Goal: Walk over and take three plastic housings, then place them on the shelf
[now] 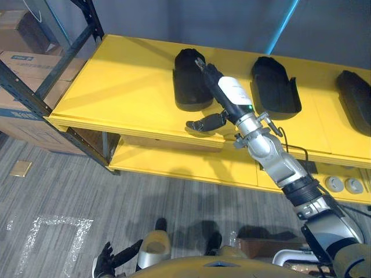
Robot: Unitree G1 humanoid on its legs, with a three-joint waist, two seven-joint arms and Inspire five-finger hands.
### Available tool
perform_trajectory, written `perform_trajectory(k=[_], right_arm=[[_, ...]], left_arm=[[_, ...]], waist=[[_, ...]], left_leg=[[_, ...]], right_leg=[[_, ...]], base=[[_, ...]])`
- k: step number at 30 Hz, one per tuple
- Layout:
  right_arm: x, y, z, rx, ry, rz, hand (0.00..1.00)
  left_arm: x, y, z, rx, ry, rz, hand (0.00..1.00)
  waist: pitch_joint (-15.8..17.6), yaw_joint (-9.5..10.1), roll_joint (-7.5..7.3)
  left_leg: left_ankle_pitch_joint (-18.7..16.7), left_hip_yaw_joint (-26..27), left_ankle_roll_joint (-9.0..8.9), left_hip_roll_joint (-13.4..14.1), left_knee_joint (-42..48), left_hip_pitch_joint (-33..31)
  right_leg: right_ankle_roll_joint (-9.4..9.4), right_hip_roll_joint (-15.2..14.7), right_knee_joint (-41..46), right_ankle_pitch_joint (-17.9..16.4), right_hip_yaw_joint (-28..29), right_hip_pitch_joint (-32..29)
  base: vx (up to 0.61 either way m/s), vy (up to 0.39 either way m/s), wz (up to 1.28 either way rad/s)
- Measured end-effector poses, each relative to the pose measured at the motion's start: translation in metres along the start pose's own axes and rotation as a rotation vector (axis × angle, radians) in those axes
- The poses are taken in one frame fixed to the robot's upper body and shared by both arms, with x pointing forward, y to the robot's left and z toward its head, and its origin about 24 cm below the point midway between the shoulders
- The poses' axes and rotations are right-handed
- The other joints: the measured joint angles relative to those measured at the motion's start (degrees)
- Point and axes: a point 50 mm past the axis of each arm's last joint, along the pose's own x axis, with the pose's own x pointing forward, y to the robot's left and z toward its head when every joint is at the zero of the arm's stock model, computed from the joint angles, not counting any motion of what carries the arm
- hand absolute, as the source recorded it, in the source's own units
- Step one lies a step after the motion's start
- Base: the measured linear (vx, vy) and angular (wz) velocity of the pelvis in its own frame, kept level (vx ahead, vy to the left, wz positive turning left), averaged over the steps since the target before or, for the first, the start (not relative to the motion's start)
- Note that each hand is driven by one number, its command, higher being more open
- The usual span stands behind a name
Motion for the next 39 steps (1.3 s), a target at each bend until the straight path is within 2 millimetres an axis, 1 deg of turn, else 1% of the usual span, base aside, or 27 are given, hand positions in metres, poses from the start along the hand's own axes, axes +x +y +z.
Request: perform_trajectory(k=[3, 7, 9, 12, 15, 18, 21, 27, 30, 31, 32, 35, 39], right_arm=[[0.010, -0.004, 0.007, -0.039, -0.043, 0.049, 1.00], [0.027, -0.009, 0.021, -0.089, -0.086, 0.125, 1.00], [0.031, -0.009, 0.024, -0.105, -0.087, 0.161, 1.00], [0.040, -0.011, 0.027, -0.133, -0.084, 0.198, 1.00], [0.046, -0.013, 0.023, -0.152, -0.046, 0.217, 1.00], [0.046, -0.012, 0.017, -0.159, 0.015, 0.235, 1.00], [0.049, -0.014, 0.002, -0.168, 0.115, 0.237, 1.00], [0.055, -0.021, -0.001, -0.136, 0.161, 0.210, 1.00], [0.056, -0.025, -0.006, -0.113, 0.190, 0.178, 1.00], [0.059, -0.029, -0.007, -0.109, 0.204, 0.151, 1.00], [0.060, -0.034, -0.011, -0.103, 0.224, 0.129, 0.00], [0.059, -0.039, -0.017, -0.067, 0.256, 0.101, 0.00], [0.061, -0.040, -0.015, -0.050, 0.248, 0.073, 0.00]], left_arm=[[0.005, -0.004, 0.011, 0.036, -0.028, -0.055, 1.00], [0.010, -0.010, 0.025, 0.081, -0.063, -0.114, 1.00], [0.012, -0.012, 0.029, 0.096, -0.074, -0.133, 1.00], [0.013, -0.017, 0.033, 0.094, -0.080, -0.158, 1.00], [0.015, -0.022, 0.039, 0.102, -0.089, -0.174, 1.00], [0.015, -0.023, 0.039, 0.100, -0.086, -0.174, 1.00], [0.015, -0.025, 0.038, 0.093, -0.074, -0.180, 1.00], [0.015, -0.030, 0.041, 0.089, -0.083, -0.202, 1.00], [0.015, -0.032, 0.042, 0.092, -0.087, -0.211, 1.00], [0.015, -0.033, 0.043, 0.092, -0.091, -0.214, 1.00], [0.015, -0.035, 0.045, 0.093, -0.094, -0.222, 1.00], [0.015, -0.036, 0.045, 0.085, -0.093, -0.228, 1.00], [0.015, -0.037, 0.045, 0.077, -0.082, -0.230, 1.00]], waist=[[0.85, 0.20, -0.02], [2.76, 0.38, 0.15], [3.04, 0.44, 0.32], [4.69, 0.43, 0.84], [6.07, 0.55, 1.41], [6.18, 0.50, 1.55], [6.54, 0.57, 1.99], [8.14, 0.50, 3.08], [8.18, 0.57, 3.16], [8.45, 0.54, 3.29], [8.84, 0.63, 3.52], [8.91, 0.89, 3.60], [8.92, 0.84, 3.60]], left_leg=[[0.08, -0.03, 0.04, 0.00, 0.21, -0.19], [0.08, -0.04, 0.05, -0.09, 0.23, -0.59], [0.07, -0.16, 0.07, -0.12, 0.53, -1.34], [-0.03, -0.18, 0.13, -0.10, 0.96, -1.40], [-0.03, -0.29, 0.14, -0.07, 1.07, -1.46], [-0.02, -0.57, 0.15, -0.06, 1.30, -2.17], [-0.02, -0.87, 0.15, -0.07, 1.49, -2.27], [0.19, -0.88, 0.28, -0.03, 1.90, -2.50], [0.26, -0.86, 0.35, -0.07, 1.90, -2.82], [0.51, -0.85, 0.37, -0.06, 1.86, -3.18], [0.71, -0.89, 0.47, -0.04, 1.82, -3.18], [1.28, -0.81, 0.55, -0.09, 1.06, -3.09], [1.53, -0.54, 0.53, -0.04, 0.97, -2.96]], right_leg=[[0.03, -0.01, 0.11, 0.03, -0.02, -0.11], [0.04, -0.10, 0.18, 0.03, -0.06, -0.50], [0.04, -0.14, 0.29, 0.03, -0.17, -1.09], [-0.05, -0.22, 0.86, -0.05, -0.12, -1.23], [-0.11, -0.24, 1.10, -0.10, -0.18, -1.28], [-0.15, -0.24, 1.21, -0.16, -0.49, -1.76], [-0.27, -0.38, 1.88, -0.49, -0.80, -1.87], [-0.40, -0.85, 3.85, -1.12, -0.90, -2.77], [-0.47, -1.07, 4.68, -1.33, -0.92, -3.46], [-0.48, -1.17, 4.97, -1.35, -0.94, -3.86], [-0.46, -1.25, 5.10, -1.32, -0.93, -3.88], [-0.42, -1.42, 5.30, -1.27, -0.86, -4.19], [-0.45, -1.47, 5.69, -1.28, -0.48, -4.49]], base=[[0.00, 0.000, 0.00], [0.00, 0.002, 0.01], [0.01, 0.008, 0.04], [0.00, 0.000, 0.00], [-0.01, 0.000, 0.00], [-0.02, 0.000, 0.05], [0.00, 0.002, 0.05], [-0.04, 0.004, 0.00], [-0.05, 0.007, 0.02], [-0.05, -0.001, 0.07], [-0.05, 0.000, 0.07], [-0.01, 0.000, 0.01], [0.00, -0.004, -0.04]])
